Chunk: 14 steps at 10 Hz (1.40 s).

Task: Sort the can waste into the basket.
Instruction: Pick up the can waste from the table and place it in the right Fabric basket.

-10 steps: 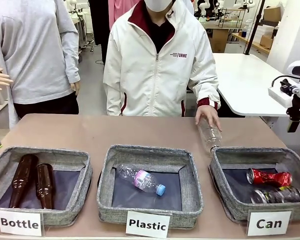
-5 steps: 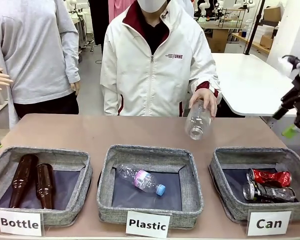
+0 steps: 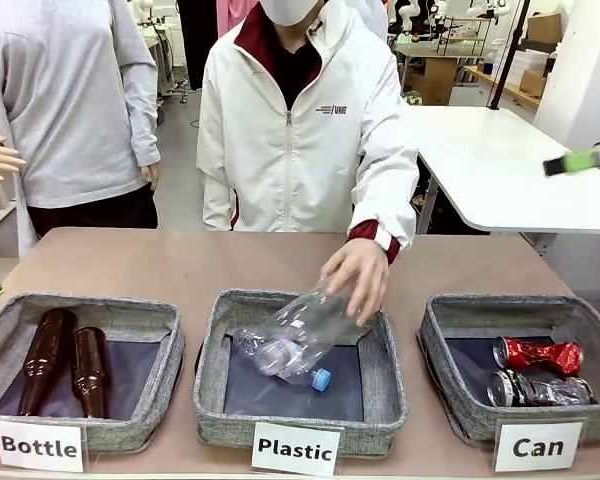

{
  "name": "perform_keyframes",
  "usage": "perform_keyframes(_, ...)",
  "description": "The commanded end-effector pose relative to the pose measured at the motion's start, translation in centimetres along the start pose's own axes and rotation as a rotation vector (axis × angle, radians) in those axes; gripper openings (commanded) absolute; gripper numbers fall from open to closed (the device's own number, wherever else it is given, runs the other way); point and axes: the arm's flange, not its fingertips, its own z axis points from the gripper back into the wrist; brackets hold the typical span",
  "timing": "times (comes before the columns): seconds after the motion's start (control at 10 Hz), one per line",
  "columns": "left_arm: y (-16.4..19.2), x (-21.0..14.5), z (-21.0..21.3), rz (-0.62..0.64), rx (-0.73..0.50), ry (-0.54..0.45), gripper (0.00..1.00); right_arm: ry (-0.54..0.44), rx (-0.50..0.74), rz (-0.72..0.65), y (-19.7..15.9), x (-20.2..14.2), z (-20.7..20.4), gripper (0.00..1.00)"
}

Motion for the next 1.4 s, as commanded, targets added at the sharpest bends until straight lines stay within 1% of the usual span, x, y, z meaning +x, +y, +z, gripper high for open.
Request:
perform_keyframes(0.0, -0.3, -0.2, 0.1, -0.007, -0.021, -0.005, 1.00, -0.485, 0.147, -0.221, -2.9, -1.1, 3.3, 1.00)
perform_keyframes(0.2, -0.3, -0.2, 0.1, -0.007, -0.021, -0.005, 1.00, -0.553, 0.113, -0.278, -4.6, -3.7, 6.6, 1.00)
perform_keyframes(0.3, -0.3, -0.2, 0.1, -0.007, -0.021, -0.005, 1.00, -0.613, 0.110, -0.279, -5.2, -5.3, 8.2, 1.00)
perform_keyframes(0.4, -0.3, -0.2, 0.1, -0.007, -0.021, -0.005, 1.00, -0.648, 0.093, -0.278, -5.6, -6.5, 9.1, 1.00)
perform_keyframes(0.5, -0.3, -0.2, 0.1, -0.007, -0.021, -0.005, 1.00, -0.614, 0.073, -0.281, -6.2, -6.9, 9.0, 1.00)
perform_keyframes(0.6, -0.3, -0.2, 0.1, -0.007, -0.021, -0.005, 1.00, -0.495, 0.025, -0.232, -6.3, -6.6, 7.9, 1.00)
perform_keyframes(0.7, -0.3, -0.2, 0.1, -0.007, -0.021, -0.005, 1.00, -0.623, 0.072, -0.302, -6.4, -7.5, 10.2, 1.00)
perform_keyframes(1.3, -0.3, -0.2, 0.1, -0.007, -0.021, -0.005, 1.00, -0.623, 0.072, -0.302, -6.4, -7.5, 10.2, 1.00)
